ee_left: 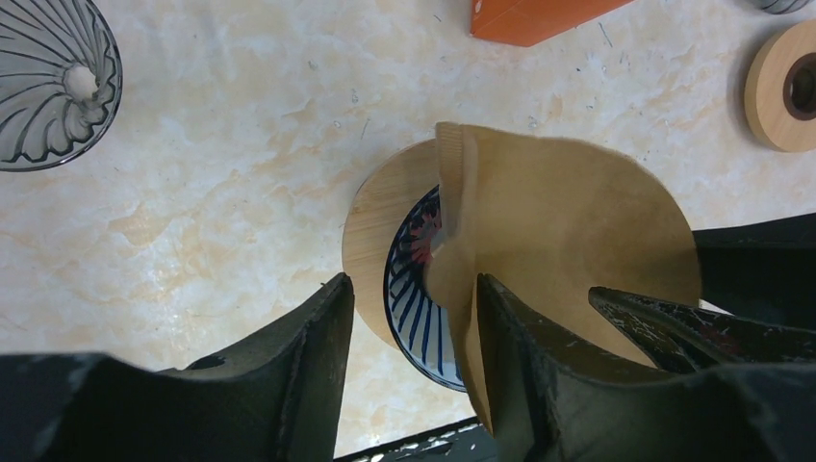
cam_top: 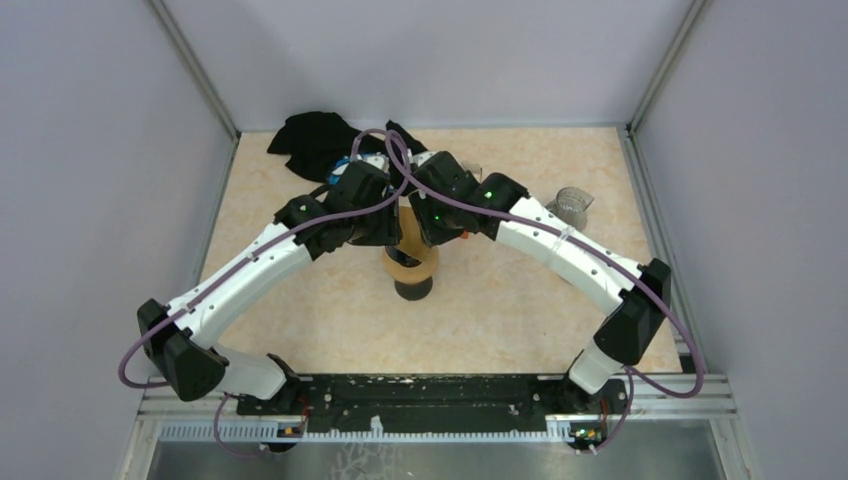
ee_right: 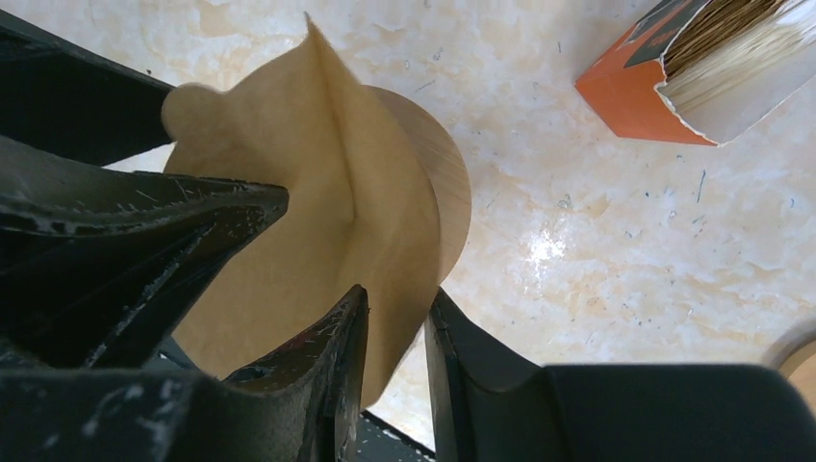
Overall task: Place the coffee filter in the dripper
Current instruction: Place the coffee filter in the coffee dripper.
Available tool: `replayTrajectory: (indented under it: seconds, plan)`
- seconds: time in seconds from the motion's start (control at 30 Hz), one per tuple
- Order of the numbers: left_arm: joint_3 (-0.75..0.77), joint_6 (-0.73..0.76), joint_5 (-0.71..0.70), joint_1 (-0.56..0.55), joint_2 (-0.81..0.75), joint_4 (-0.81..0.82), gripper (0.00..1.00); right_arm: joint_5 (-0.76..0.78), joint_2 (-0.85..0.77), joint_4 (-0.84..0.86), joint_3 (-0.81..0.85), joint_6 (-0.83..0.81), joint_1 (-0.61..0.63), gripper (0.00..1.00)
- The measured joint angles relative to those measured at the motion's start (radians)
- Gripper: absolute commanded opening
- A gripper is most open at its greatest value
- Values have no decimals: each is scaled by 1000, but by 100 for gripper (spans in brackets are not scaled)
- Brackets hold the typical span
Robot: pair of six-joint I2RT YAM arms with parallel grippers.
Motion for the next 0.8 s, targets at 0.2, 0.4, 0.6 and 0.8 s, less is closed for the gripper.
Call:
replayTrajectory:
  seconds: [0.2, 0.4, 0.6, 0.8]
  plan:
    - [0, 5, 6, 0, 2, -1, 63, 3, 0, 33, -20, 0, 0, 33]
    - [-2, 4, 7, 6, 2, -8, 63, 8, 0, 59, -68, 1, -1, 34]
    - [-43, 4, 12, 16, 2, -1, 63, 10, 0, 86, -108, 1, -7, 34]
    - [-93, 4, 26, 22, -9, 24, 63, 7, 0, 106, -132, 0, -9, 35]
